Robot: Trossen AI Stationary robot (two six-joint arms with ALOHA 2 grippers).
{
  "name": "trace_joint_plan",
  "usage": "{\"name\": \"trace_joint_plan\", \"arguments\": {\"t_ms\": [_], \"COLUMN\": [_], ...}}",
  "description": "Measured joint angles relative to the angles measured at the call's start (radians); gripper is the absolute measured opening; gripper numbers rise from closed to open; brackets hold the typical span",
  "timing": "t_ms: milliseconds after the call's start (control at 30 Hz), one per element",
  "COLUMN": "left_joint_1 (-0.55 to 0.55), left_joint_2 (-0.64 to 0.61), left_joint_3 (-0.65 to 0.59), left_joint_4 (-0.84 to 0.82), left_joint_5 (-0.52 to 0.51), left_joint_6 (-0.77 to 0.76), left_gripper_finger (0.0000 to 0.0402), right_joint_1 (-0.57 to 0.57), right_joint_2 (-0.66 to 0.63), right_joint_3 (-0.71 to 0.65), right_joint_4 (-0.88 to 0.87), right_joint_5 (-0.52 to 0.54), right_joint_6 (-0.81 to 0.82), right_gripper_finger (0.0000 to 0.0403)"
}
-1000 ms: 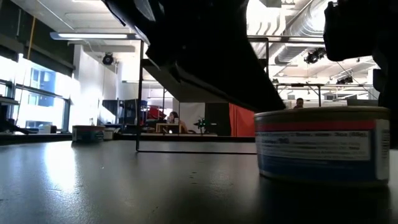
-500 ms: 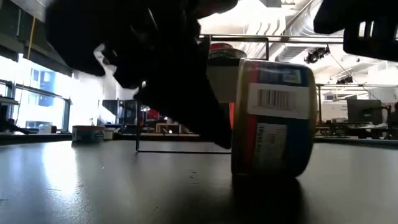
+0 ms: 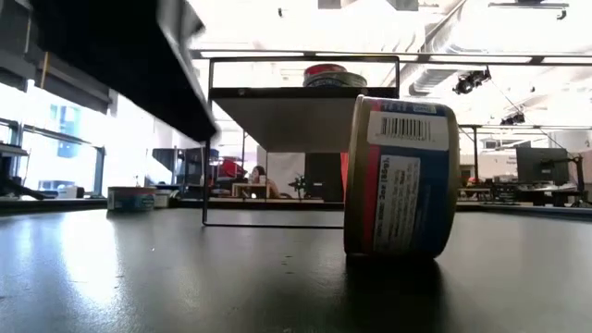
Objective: Stack canned seafood by type on shelf
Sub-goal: Stack the blue-pink tuna can on top of the blue-pink tuna can on the shelf
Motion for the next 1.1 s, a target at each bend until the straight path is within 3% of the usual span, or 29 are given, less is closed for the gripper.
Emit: {"name": "trace_joint_plan", "arguments": {"t_ms": [100, 233, 333, 467, 600, 700, 767, 900, 1000, 1100], "left_joint_1": [-0.024, -0.032, -0.017, 0.005, 0.011, 0.010, 0.008, 0.011, 0.010, 0.007], "left_joint_2": [-0.034, -0.089, -0.121, -0.180, -0.250, -0.315, -0.379, -0.569, -0.713, -0.819], "left_joint_3": [0.000, 0.000, 0.000, 0.000, 0.000, -0.002, -0.057, -0.311, -0.529, -0.694], "left_joint_4": [-0.084, -0.220, -0.288, -0.279, -0.272, -0.253, -0.180, 0.130, 0.387, 0.602], "left_joint_5": [-0.015, -0.036, 0.045, 0.166, 0.219, 0.230, 0.253, 0.377, 0.405, 0.383], "left_joint_6": [-0.038, -0.067, -0.060, 0.030, 0.109, 0.160, 0.189, 0.156, 0.034, -0.060], "left_gripper_finger": [0.0000, 0.0000, 0.0000, 0.0000, 0.0000, 0.0000, 0.0000, 0.0000, 0.0000, 0.0000], "right_joint_1": [-0.032, -0.074, -0.091, -0.095, -0.115, -0.135, -0.142, -0.139, -0.139, -0.137], "right_joint_2": [0.001, 0.015, 0.067, 0.171, 0.254, 0.292, 0.314, 0.322, 0.324, 0.325], "right_joint_3": [0.051, 0.104, 0.127, 0.208, 0.351, 0.483, 0.561, 0.662, 0.671, 0.628], "right_joint_4": [-0.024, -0.099, -0.081, -0.006, -0.044, -0.281, -0.451, -0.751, -0.904, -0.939], "right_joint_5": [-0.041, -0.117, -0.212, -0.414, -0.544, -0.522, -0.432, -0.221, -0.187, -0.145], "right_joint_6": [-0.041, -0.051, -0.044, -0.052, -0.006, 0.025, 0.022, 0.233, 0.436, 0.633], "right_gripper_finger": [0.0035, 0.0111, 0.0180, 0.0262, 0.0299, 0.0302, 0.0302, 0.0303, 0.0303, 0.0303]}}
